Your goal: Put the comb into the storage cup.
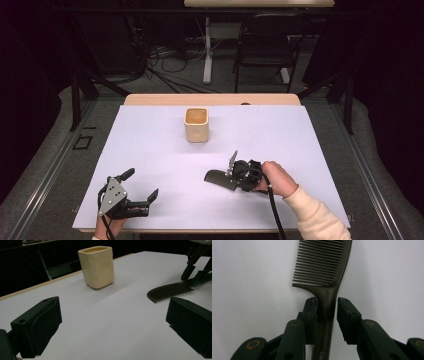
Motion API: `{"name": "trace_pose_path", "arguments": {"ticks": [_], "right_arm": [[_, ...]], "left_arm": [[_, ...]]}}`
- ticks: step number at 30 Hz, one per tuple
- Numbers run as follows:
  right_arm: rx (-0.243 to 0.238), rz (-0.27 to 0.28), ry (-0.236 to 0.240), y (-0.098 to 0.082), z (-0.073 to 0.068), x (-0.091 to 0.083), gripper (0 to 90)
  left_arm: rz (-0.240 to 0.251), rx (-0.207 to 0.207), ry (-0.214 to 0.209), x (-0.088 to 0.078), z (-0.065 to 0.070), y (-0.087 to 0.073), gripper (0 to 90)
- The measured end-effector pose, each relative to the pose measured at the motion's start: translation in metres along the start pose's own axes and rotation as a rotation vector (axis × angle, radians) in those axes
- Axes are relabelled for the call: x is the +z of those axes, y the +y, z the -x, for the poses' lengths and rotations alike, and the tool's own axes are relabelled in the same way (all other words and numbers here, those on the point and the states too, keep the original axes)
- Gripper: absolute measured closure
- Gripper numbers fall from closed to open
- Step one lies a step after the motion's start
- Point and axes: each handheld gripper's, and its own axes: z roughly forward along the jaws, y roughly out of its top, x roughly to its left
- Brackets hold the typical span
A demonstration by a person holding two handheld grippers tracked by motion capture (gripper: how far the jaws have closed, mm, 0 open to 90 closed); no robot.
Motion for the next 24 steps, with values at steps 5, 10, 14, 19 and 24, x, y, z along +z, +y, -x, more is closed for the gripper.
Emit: {"name": "trace_pose_path", "arguments": {"ticks": [5, 10, 14, 19, 24], "right_arm": [[-0.016, -0.021, 0.002, 0.0038, 0.0003, 0.0036, 68.0], [-0.002, -0.046, 0.007, 0.0048, 0.0003, 0.0062, 68.5], [0.002, -0.044, 0.006, 0.0046, 0.0003, 0.0082, 68.9], [0.01, -0.044, 0.009, 0.0035, 0.0011, 0.0078, 70.4], [0.016, -0.032, 0.011, 0.0018, 0.0004, 0.0071, 70.6]], "left_arm": [[-0.002, -0.002, -0.003, 0.0002, 0.0, -0.0001, 0.1], [0.0, -0.006, -0.003, 0.0004, -0.0001, -0.0002, 0.1], [-0.003, -0.002, -0.005, 0.0002, 0.0001, -0.0002, 0.1], [-0.004, -0.003, -0.01, 0.0005, 0.0007, -0.0005, 0.1], [-0.004, -0.002, -0.016, 0.0004, 0.0008, -0.0002, 0.1]]}}
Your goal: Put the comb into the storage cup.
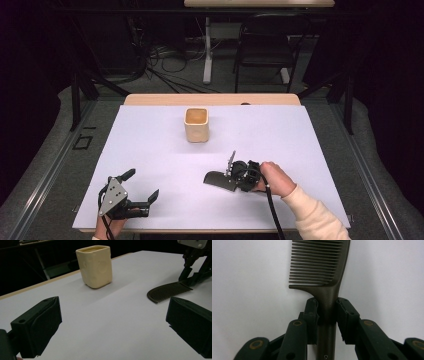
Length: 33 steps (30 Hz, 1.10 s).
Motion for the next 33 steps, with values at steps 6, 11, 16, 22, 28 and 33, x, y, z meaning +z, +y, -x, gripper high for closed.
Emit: {"name": "trace_pose_path", "arguments": {"ticks": [6, 11, 16, 22, 28, 33], "right_arm": [[0.007, 0.029, -0.011, -0.003, -0.001, -0.008, 70.9], [0.027, 0.059, -0.015, -0.007, 0.0, -0.017, 71.1], [0.045, 0.092, -0.01, -0.011, 0.001, -0.024, 71.1], [0.062, 0.125, -0.006, -0.014, 0.002, -0.031, 71.2], [0.077, 0.15, -0.01, -0.018, 0.004, -0.035, 71.2], [0.093, 0.172, -0.003, -0.021, 0.004, -0.039, 71.2]], "left_arm": [[-0.001, 0.004, 0.002, 0.0, 0.0, 0.0, 0.1], [0.0, 0.005, 0.002, 0.0, 0.0, 0.0, 0.1], [0.003, 0.005, 0.003, 0.0, 0.0, 0.0, 0.1], [0.003, 0.006, 0.004, 0.0, 0.0, 0.0, 0.1], [0.003, 0.007, 0.003, -0.001, 0.0, 0.0, 0.1], [0.005, 0.007, 0.006, -0.001, 0.0, 0.0, 0.1]]}}
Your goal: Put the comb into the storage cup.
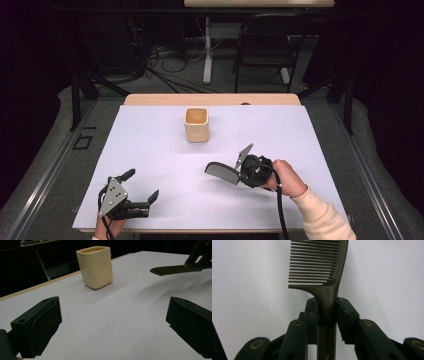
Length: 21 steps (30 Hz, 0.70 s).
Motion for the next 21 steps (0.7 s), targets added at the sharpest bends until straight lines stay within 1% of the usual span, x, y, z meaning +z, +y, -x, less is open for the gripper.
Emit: {"name": "trace_pose_path", "arguments": {"ticks": [2, 3, 4, 11, 13, 14, 15, 17, 21], "right_arm": [[-0.006, 0.012, 0.0, 0.0, 0.001, -0.002, 71.2], [0.005, 0.024, 0.003, -0.001, 0.0, -0.003, 71.2], [-0.001, 0.027, 0.001, -0.001, 0.001, -0.004, 71.2], [0.03, 0.064, 0.01, -0.003, 0.002, -0.011, 71.2], [0.025, 0.073, 0.006, -0.003, 0.002, -0.013, 71.2], [0.025, 0.078, 0.013, -0.003, 0.002, -0.014, 71.2], [0.034, 0.083, 0.013, -0.003, 0.002, -0.015, 71.2], [0.027, 0.093, 0.009, -0.003, 0.002, -0.017, 71.2], [0.04, 0.116, 0.02, -0.004, 0.002, -0.019, 71.2]], "left_arm": [[-0.002, 0.001, -0.001, 0.0, 0.0, 0.0, 0.1], [-0.002, 0.001, -0.001, 0.0, 0.001, 0.0, 0.1], [-0.001, 0.001, 0.0, 0.0, 0.001, 0.0, 0.1], [-0.002, 0.006, 0.003, 0.0, 0.001, 0.0, 0.1], [-0.002, 0.006, 0.004, 0.0, 0.001, 0.0, 0.1], [-0.002, 0.006, 0.003, 0.0, 0.001, 0.0, 0.1], [-0.003, 0.006, 0.003, 0.0, 0.001, 0.0, 0.1], [-0.001, 0.005, 0.003, 0.0, 0.001, 0.0, 0.1], [-0.002, 0.006, 0.004, 0.0, 0.001, 0.0, 0.1]]}}
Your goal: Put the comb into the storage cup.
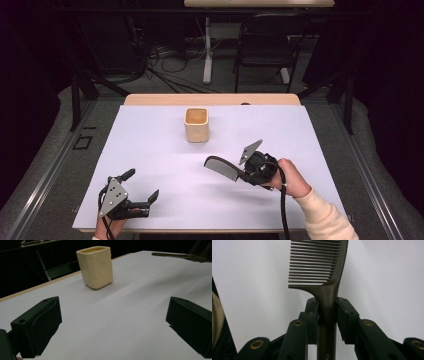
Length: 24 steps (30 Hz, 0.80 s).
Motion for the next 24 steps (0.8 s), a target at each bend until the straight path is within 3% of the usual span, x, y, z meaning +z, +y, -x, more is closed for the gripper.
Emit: {"name": "trace_pose_path", "arguments": {"ticks": [15, 24], "right_arm": [[0.035, 0.059, 0.007, 0.0001, 0.0041, -0.0031, 71.3], [0.065, 0.099, -0.021, 0.001, 0.0065, -0.0028, 71.3]], "left_arm": [[0.006, 0.001, 0.006, 0.0003, -0.0002, 0.0002, 0.1], [0.005, 0.001, 0.004, 0.0002, 0.0, 0.0002, 0.1]]}}
